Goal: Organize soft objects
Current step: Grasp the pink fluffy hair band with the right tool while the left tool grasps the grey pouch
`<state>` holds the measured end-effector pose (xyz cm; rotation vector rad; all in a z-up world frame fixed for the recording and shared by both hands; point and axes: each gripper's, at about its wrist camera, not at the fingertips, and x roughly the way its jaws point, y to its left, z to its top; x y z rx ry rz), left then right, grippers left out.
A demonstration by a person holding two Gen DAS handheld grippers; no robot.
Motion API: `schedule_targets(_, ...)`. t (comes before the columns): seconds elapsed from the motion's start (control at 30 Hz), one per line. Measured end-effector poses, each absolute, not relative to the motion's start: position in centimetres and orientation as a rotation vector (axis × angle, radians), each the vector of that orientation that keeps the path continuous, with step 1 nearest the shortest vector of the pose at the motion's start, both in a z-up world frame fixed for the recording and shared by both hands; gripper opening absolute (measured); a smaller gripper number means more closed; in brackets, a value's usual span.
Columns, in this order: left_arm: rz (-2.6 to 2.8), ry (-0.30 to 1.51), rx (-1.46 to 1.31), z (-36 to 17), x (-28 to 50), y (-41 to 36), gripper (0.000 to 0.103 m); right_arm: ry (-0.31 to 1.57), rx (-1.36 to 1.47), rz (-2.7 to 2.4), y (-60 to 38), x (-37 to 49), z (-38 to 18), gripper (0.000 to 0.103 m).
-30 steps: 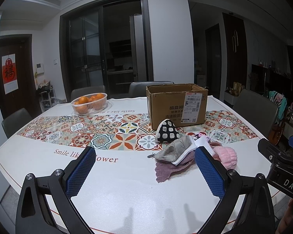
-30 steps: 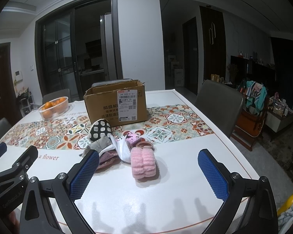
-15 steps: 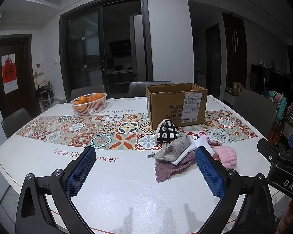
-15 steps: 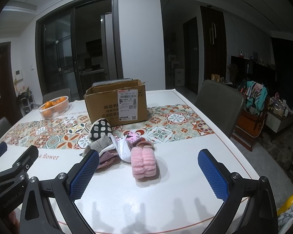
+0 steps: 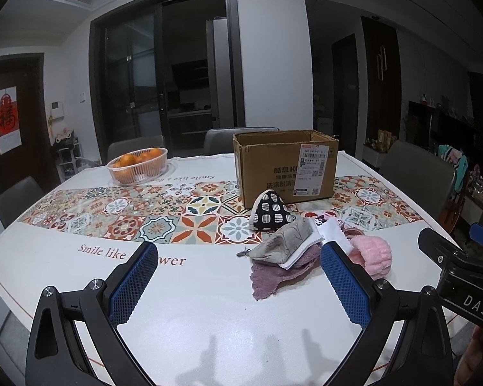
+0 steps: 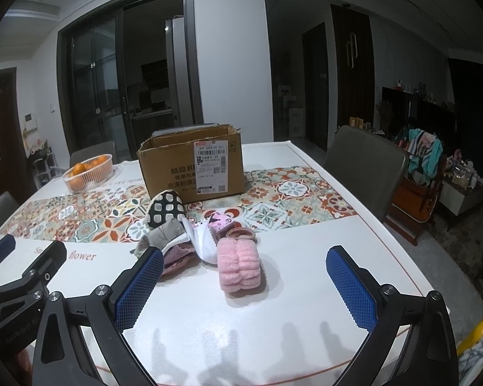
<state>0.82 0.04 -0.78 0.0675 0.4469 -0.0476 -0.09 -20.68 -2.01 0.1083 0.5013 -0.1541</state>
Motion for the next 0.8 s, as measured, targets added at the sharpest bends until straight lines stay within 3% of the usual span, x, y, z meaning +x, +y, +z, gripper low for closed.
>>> schedule_targets(0.8,-0.183,0.534,0.120,-4.2,9.8,-1.4,0.082,0.617,0.099,-0.167,-20.6,7.2,-5.9,0.099)
